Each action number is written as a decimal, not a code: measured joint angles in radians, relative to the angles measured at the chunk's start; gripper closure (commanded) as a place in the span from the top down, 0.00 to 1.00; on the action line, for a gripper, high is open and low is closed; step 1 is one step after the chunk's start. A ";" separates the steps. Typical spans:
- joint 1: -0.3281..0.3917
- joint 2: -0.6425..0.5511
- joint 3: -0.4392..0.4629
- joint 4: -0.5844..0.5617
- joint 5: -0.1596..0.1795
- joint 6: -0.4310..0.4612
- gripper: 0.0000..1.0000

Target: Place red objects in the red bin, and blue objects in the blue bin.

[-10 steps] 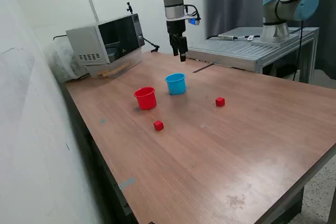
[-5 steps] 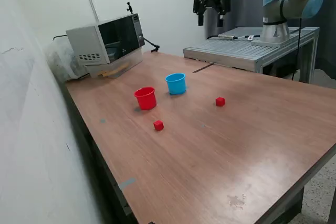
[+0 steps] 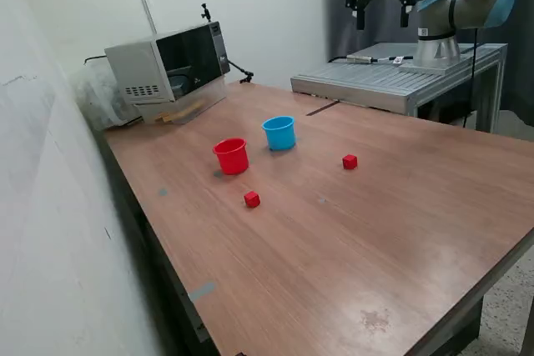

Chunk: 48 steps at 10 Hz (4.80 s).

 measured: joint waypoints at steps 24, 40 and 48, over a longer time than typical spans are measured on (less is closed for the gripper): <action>-0.130 0.499 0.007 -0.326 0.015 0.008 0.00; -0.233 0.326 -0.258 -0.199 0.004 0.006 0.00; -0.410 0.584 -0.451 -0.199 0.000 0.005 0.00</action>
